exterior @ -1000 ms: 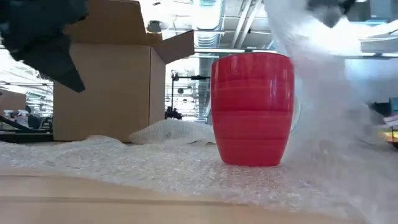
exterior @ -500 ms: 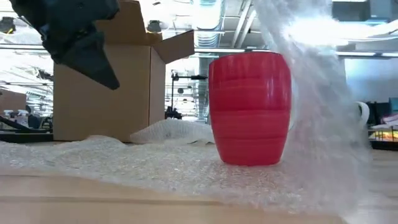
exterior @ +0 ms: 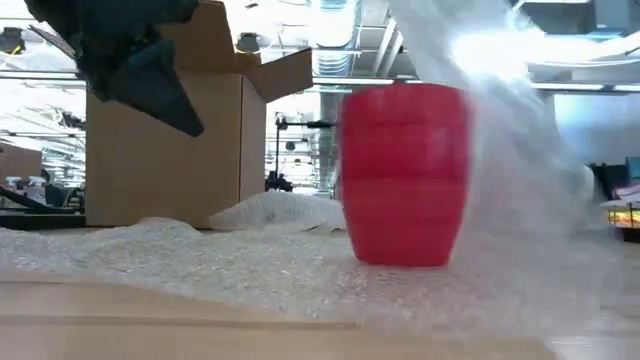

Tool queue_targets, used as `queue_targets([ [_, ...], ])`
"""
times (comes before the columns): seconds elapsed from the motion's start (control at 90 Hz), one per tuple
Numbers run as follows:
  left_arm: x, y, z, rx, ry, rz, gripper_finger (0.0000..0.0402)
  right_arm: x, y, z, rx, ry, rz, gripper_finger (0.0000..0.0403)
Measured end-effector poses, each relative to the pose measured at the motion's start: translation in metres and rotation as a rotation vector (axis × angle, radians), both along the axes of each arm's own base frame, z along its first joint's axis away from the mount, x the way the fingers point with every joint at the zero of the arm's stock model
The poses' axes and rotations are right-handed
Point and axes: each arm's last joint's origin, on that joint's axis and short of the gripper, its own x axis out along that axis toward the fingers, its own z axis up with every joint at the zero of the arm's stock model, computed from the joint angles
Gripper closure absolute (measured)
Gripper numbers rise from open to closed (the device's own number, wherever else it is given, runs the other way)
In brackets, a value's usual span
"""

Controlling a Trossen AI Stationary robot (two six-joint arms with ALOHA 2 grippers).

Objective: Wrap mug
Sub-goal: Wrap the red mug with bubble wrap

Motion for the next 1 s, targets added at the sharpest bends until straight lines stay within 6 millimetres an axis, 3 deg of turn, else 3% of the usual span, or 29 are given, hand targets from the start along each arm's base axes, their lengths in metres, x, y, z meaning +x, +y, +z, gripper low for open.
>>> queue_targets([
  [0.167, 0.024, 0.006, 0.01, -0.048, -0.088, -0.097, 0.0371, -0.004, 0.005, -0.003, 0.004, 0.037, 0.013, 0.0296],
  [0.311, 0.047, 0.025, 0.018, -0.126, -0.132, -0.215, 0.0314, -0.005, 0.008, -0.003, 0.011, 0.043, 0.02, 0.028],
  [0.467, 0.057, 0.047, 0.019, -0.164, -0.124, -0.246, 0.0272, -0.007, 0.008, -0.007, -0.003, 0.079, 0.021, 0.0261],
  [0.756, 0.068, 0.056, 0.026, -0.248, -0.201, -0.337, 0.0265, -0.015, 0.017, -0.012, -0.011, 0.149, 0.047, 0.0246],
  [1.0, 0.088, 0.049, -0.007, -0.322, -0.179, -0.37, 0.0264, -0.026, 0.023, -0.018, -0.014, 0.276, 0.02, 0.0246],
])
